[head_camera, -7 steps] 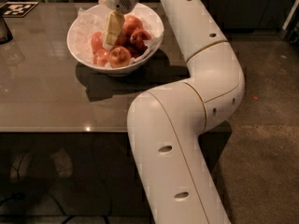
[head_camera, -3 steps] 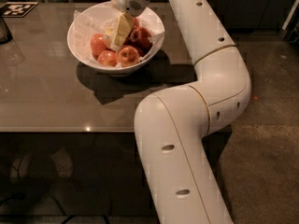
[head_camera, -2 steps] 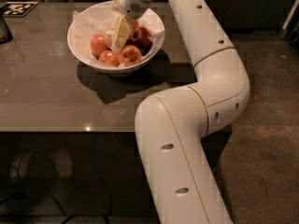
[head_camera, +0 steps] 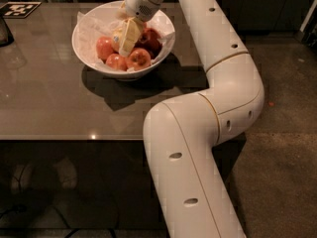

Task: Pick apple from white bowl

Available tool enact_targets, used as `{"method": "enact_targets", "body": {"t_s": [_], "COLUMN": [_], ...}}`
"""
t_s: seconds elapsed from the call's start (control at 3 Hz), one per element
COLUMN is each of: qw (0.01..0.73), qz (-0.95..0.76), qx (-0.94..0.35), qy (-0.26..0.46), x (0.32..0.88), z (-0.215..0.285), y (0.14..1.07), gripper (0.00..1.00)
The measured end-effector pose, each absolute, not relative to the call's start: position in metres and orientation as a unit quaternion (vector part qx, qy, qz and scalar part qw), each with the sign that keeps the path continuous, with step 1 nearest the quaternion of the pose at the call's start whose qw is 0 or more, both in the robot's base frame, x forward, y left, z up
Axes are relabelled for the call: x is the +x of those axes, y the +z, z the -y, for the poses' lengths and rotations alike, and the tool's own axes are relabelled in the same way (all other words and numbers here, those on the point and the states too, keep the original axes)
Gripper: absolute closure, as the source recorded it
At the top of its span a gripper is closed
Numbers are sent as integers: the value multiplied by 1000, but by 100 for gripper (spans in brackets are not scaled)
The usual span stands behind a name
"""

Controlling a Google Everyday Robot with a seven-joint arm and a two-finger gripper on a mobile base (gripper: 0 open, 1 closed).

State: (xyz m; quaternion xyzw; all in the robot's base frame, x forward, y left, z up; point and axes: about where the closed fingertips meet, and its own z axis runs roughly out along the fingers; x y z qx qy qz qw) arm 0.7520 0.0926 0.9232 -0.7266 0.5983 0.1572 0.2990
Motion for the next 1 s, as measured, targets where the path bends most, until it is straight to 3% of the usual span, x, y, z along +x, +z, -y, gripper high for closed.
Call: {"method": "enact_targets", "body": {"t_s": [1.0], "qw": [299], "qz": [-598], "qx": [-727], "qy": [157], "x": [752], "z": [-93], "y": [923], "gripper": [89]}}
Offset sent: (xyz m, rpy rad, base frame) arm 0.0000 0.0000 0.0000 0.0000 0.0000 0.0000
